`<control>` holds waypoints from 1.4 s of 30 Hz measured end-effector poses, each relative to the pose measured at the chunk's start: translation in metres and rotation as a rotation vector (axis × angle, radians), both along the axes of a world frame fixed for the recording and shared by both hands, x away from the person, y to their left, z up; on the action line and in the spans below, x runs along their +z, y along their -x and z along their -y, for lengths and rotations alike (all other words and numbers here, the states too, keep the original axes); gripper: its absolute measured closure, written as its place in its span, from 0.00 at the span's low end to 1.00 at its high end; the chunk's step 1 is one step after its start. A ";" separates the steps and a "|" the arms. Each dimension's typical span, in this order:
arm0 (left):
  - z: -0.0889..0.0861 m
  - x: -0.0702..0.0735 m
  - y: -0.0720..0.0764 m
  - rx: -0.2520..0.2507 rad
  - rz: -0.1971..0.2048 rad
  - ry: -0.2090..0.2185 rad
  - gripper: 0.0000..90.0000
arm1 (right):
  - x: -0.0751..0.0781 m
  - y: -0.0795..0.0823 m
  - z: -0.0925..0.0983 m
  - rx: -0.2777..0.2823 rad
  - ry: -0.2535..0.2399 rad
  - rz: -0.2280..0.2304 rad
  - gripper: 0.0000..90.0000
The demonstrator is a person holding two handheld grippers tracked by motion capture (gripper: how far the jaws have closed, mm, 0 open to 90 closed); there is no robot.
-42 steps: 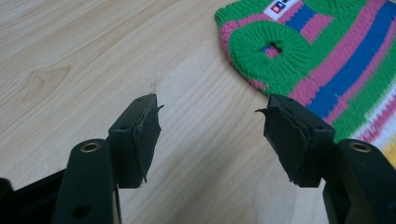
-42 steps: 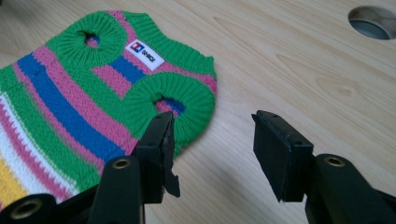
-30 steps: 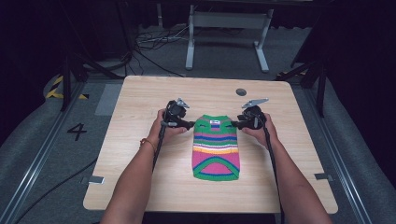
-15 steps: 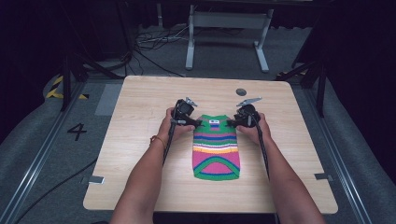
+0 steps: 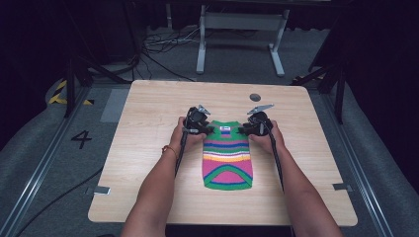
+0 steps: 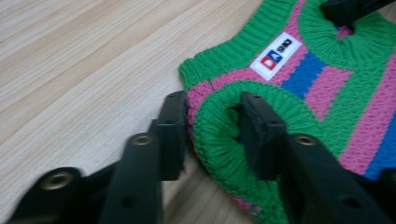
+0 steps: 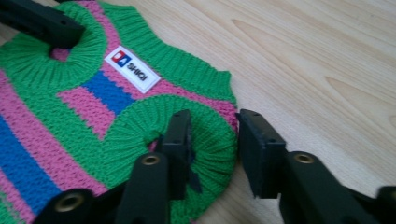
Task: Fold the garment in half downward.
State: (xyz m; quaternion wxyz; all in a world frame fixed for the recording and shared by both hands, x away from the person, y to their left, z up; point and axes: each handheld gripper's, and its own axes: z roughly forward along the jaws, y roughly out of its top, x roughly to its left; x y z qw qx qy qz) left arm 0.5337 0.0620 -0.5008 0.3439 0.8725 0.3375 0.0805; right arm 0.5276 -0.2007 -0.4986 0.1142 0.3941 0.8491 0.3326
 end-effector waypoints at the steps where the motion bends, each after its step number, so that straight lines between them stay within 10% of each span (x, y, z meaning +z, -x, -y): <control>1: 0.001 0.000 0.000 -0.002 0.005 0.002 0.78 | 0.000 0.000 0.000 0.000 -0.003 0.000 0.77; 21: -0.002 0.034 0.014 -0.048 0.137 0.005 0.90 | 0.027 0.017 0.009 0.031 -0.133 0.067 0.92; 36: -0.022 0.058 0.074 -0.187 0.255 0.067 0.90 | 0.051 0.072 0.018 0.187 -0.210 0.148 0.91; 42: -0.025 0.056 0.094 -0.217 0.300 0.025 0.87 | 0.051 0.086 0.023 0.236 -0.221 0.155 0.91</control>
